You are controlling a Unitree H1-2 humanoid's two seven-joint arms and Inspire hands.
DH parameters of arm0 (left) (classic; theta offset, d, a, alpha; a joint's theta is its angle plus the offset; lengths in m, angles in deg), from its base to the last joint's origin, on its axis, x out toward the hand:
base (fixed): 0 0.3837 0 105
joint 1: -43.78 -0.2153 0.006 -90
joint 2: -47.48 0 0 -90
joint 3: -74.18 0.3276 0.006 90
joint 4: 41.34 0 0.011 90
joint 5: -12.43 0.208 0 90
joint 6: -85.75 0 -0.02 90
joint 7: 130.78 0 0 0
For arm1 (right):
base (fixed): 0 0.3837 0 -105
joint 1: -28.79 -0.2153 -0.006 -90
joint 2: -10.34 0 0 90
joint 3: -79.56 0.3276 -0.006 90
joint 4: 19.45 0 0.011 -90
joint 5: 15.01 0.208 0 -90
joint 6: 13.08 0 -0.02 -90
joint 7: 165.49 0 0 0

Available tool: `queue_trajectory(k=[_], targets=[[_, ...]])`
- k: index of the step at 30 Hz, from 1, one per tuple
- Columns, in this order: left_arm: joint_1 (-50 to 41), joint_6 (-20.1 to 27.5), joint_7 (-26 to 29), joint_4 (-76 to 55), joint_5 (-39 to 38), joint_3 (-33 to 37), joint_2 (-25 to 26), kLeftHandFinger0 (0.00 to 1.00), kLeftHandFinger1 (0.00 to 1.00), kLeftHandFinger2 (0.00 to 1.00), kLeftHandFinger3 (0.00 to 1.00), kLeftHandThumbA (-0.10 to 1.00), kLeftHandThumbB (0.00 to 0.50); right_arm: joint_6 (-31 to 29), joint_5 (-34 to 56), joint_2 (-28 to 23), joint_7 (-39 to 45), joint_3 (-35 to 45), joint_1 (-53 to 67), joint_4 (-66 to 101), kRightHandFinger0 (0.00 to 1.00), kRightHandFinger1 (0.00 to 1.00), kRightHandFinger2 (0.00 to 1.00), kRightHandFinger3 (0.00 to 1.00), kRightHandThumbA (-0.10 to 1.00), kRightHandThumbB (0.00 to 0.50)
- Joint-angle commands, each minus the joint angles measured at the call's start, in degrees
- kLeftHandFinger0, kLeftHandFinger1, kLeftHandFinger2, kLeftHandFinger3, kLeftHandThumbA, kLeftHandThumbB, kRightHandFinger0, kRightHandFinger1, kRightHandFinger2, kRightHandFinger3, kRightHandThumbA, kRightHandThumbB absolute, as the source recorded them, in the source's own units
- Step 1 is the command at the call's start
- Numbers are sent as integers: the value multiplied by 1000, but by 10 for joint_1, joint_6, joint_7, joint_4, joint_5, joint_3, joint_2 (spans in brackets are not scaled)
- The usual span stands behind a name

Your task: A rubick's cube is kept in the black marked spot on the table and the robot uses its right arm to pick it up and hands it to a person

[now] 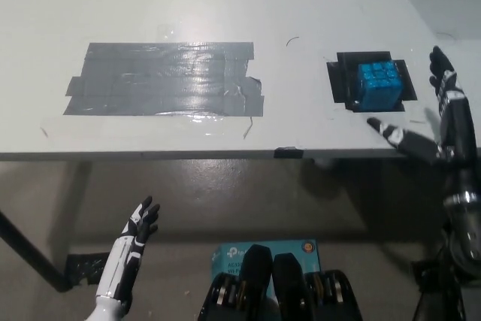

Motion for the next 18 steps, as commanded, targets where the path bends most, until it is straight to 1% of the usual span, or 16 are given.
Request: queue_trajectory(k=[1, 2, 3, 5, 6, 9, 12, 13, 16, 18], targets=[[0, 21, -5, -2, -4, -2, 6, 1000, 1000, 1000, 1000, 984, 221, 35, -18, 0, -55, 16, -69, -66, 1000, 1000, 1000, 1000, 956, 303], [-2, 22, -7, -2, -6, -2, 6, 1000, 1000, 1000, 1000, 981, 215, 42, -21, -1, -61, 16, -79, -85, 1000, 1000, 1000, 1000, 970, 345], [-3, 22, -7, -2, -7, -2, 6, 1000, 1000, 1000, 1000, 979, 214, 47, -26, -2, -68, 16, -93, -109, 1000, 1000, 1000, 1000, 972, 373], [-4, 21, -8, -2, -8, -2, 6, 1000, 1000, 1000, 1000, 978, 217, 38, -16, -1, -73, 21, -115, -153, 1000, 1000, 1000, 1000, 916, 418], [-5, 20, -8, -2, -8, -2, 6, 1000, 1000, 1000, 1000, 977, 215, 30, -10, -1, -74, 21, -131, -188, 1000, 1000, 1000, 1000, 895, 431], [-5, 17, -9, -3, -8, -1, 6, 1000, 1000, 1000, 1000, 972, 219, 11, -10, -5, -76, 14, -157, -248, 1000, 1000, 1000, 1000, 879, 439], [-5, 15, -10, -7, -10, -2, 7, 1000, 1000, 1000, 1000, 972, 220, -3, -13, -6, -80, 5, -186, -317, 1000, 1000, 1000, 1000, 865, 492], [-5, 16, -10, -7, -10, -1, 7, 1000, 1000, 1000, 1000, 971, 218, -7, -13, -7, -80, 3, -189, -326, 1000, 1000, 1000, 1000, 867, 498], [-4, 18, -8, -5, -6, -1, 7, 1000, 1000, 1000, 1000, 981, 225, 6, -9, -2, -75, -1, -200, -341, 1000, 1000, 1000, 1000, 856, 500], [-1, 16, -8, -7, -5, -1, 7, 1000, 1000, 1000, 1000, 981, 227, 9, -7, 1, -73, -4, -206, -347, 1000, 1000, 1000, 1000, 839, 490]])
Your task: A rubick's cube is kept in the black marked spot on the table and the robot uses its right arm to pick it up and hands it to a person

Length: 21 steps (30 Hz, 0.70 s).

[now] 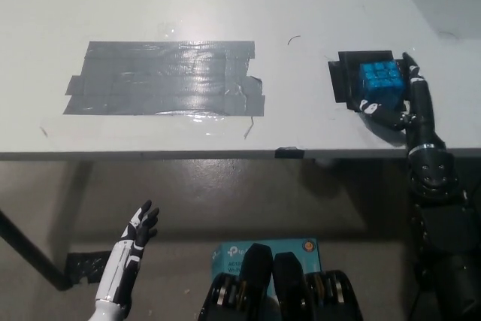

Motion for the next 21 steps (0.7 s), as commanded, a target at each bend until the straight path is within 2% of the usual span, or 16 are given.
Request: queue_trajectory(k=[1, 5, 11, 14, 16, 18, 21], targets=[[4, 15, -7, -9, -2, 0, 6, 1000, 1000, 1000, 1000, 982, 227, -13, 3, 2, -11, -10, -45, -14, 1000, 1000, 1000, 1000, 837, 490], [7, 18, -3, -8, 8, 1, 7, 1000, 1000, 1000, 1000, 988, 236, -18, -13, 7, -19, -29, -52, -32, 1000, 1000, 1000, 1000, 823, 455], [7, 14, 0, -13, 16, 1, 9, 1000, 1000, 1000, 1000, 971, 222, -21, -10, 9, -29, -39, -63, -66, 1000, 1000, 1000, 1000, 839, 492], [9, 12, 0, -13, 17, 1, 9, 1000, 1000, 1000, 1000, 967, 221, -20, -8, 7, -33, -41, -71, -84, 1000, 1000, 1000, 1000, 850, 493], [9, 13, 1, -13, 19, 1, 8, 1000, 1000, 1000, 1000, 965, 223, -20, -7, 6, -35, -43, -75, -93, 1000, 1000, 1000, 1000, 856, 488], [12, 10, 0, -14, 19, 0, 9, 1000, 1000, 1000, 1000, 962, 224, -19, -13, 2, -42, -49, -83, -114, 1000, 1000, 1000, 1000, 852, 458], [11, 8, 0, -16, 20, -1, 9, 1000, 1000, 1000, 1000, 961, 225, -15, -17, -2, -48, -56, -90, -137, 1000, 1000, 1000, 1000, 848, 450]])
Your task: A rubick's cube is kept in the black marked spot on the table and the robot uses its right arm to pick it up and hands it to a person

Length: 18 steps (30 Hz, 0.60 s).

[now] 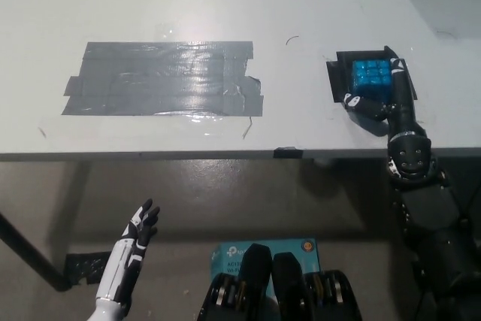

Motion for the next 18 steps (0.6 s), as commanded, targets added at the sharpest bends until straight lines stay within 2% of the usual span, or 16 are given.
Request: queue_trajectory(k=[1, 7, 8, 9, 10, 11, 12, 13, 14, 15, 16, 18], targets=[[7, 8, -1, -16, 6, -1, 8, 1000, 1000, 1000, 1000, 959, 223, 3, -11, -4, -15, -12, -37, -40, 1000, 1000, 1000, 1000, 854, 458], [11, 7, -2, -16, 4, -2, 6, 1000, 1000, 1000, 1000, 953, 226, 14, -5, -11, -11, -16, -62, -107, 1000, 1000, 1000, 1000, 855, 449], [12, 8, -1, -15, 5, -2, 7, 1000, 1000, 1000, 1000, 954, 225, 14, -9, -11, -20, -20, -69, -130, 1000, 1000, 1000, 1000, 783, 453], [12, 9, -1, -15, 6, -1, 7, 1000, 1000, 1000, 1000, 954, 224, 16, -10, -11, -23, -21, -73, -138, 1000, 1000, 1000, 1000, 767, 455], [12, 9, -2, -15, 4, -2, 7, 1000, 1000, 1000, 1000, 953, 224, 19, -11, -10, -33, -22, -77, -148, 1000, 1000, 1000, 1000, 668, 444], [12, 7, -2, -16, 3, -2, 6, 1000, 1000, 1000, 1000, 953, 226, 22, -11, -9, -44, -22, -83, -161, 1000, 1000, 1000, 1000, 491, 434], [12, 5, -2, -18, 3, -2, 6, 1000, 1000, 1000, 1000, 952, 227, 25, -9, -7, -57, -21, -89, -176, 1000, 1000, 1000, 1000, 425, 419], [12, 5, -3, -18, 2, -2, 6, 1000, 1000, 1000, 1000, 952, 226, 31, -15, -9, -56, -28, -90, -180, 898, 882, 900, 1000, 185, 297], [13, 6, -4, -18, 1, -2, 7, 1000, 1000, 1000, 1000, 952, 225, 41, -23, -9, -61, -36, -90, -184, 494, 483, 603, 775, -43, 329], [15, 7, -5, -17, -1, -3, 8, 1000, 1000, 1000, 1000, 952, 224, 41, -29, -9, -76, -42, -89, -188, 173, 270, 364, 553, -98, 291], [16, 7, -6, -17, -2, -3, 9, 1000, 1000, 1000, 1000, 952, 223, 39, -30, -9, -80, -44, -89, -191, 63, 233, 384, 556, -100, 286], [18, 6, -6, -16, -2, -3, 9, 1000, 1000, 1000, 1000, 953, 220, 27, -35, -10, -85, -52, -85, -197, 3, 261, 562, 591, -100, 284]])
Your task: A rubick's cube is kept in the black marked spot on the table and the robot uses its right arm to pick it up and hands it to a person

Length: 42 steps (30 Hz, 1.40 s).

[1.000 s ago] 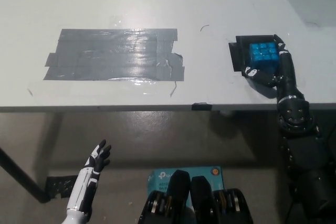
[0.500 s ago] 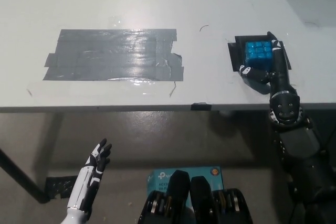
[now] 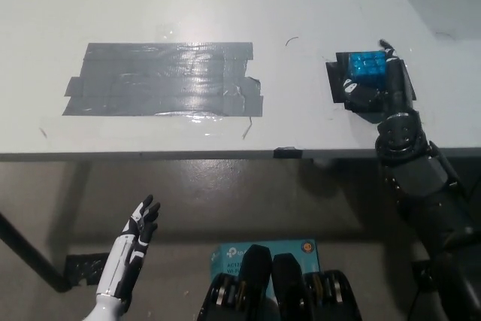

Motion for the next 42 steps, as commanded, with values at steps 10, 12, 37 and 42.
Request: queue_trajectory(k=[10, 12, 37, 42], targets=[[14, -3, -9, -20, -9, -3, 10, 1000, 1000, 1000, 1000, 959, 228, 4, -1, -14, -4, -18, 6, -62, 176, 718, 1000, 928, -100, 221], [15, 1, -7, -19, -6, -3, 11, 1000, 1000, 1000, 1000, 954, 222, 8, 0, -16, -6, -17, 5, -59, 173, 708, 1000, 938, -100, 219], [32, 7, -6, -7, -5, -3, 16, 1000, 1000, 1000, 1000, 956, 209, 92, -15, -14, 11, 25, 117, 565, 0, 429, 892, 915, -100, 176], [32, 3, -7, -9, -5, -3, 15, 1000, 1000, 1000, 1000, 959, 218, 114, -13, -5, 21, 20, 130, 647, 0, 427, 908, 991, -100, 176]])
